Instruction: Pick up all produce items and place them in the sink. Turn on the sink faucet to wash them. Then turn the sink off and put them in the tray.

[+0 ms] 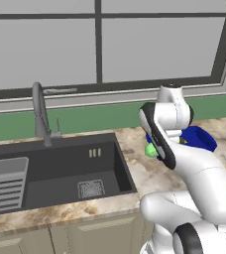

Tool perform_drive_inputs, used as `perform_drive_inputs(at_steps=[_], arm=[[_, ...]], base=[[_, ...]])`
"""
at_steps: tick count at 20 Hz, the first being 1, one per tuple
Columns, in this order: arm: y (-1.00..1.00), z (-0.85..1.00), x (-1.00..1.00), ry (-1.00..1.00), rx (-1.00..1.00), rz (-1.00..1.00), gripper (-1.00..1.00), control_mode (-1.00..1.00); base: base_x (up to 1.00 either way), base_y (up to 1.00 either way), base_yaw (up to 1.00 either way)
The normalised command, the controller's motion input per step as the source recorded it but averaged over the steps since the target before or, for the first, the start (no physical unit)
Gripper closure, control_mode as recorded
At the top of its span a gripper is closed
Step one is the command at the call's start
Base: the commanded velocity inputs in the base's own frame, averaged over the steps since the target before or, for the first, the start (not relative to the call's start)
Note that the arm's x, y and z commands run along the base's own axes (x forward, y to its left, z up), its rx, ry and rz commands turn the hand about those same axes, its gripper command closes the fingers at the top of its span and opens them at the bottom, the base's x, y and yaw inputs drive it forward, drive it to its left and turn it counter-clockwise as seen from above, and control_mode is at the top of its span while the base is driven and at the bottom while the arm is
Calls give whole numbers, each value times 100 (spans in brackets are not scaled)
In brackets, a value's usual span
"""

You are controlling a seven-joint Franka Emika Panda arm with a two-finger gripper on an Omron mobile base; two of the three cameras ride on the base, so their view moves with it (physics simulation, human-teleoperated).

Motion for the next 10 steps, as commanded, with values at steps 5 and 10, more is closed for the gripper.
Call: perform_drive_inputs(at_steps=[5,10], arm=[[-45,17,-9,-2,0,-13,100,-100],[-48,18,0,-1,0,-12,100,-100]], base=[[0,0,0],[0,0,0]])
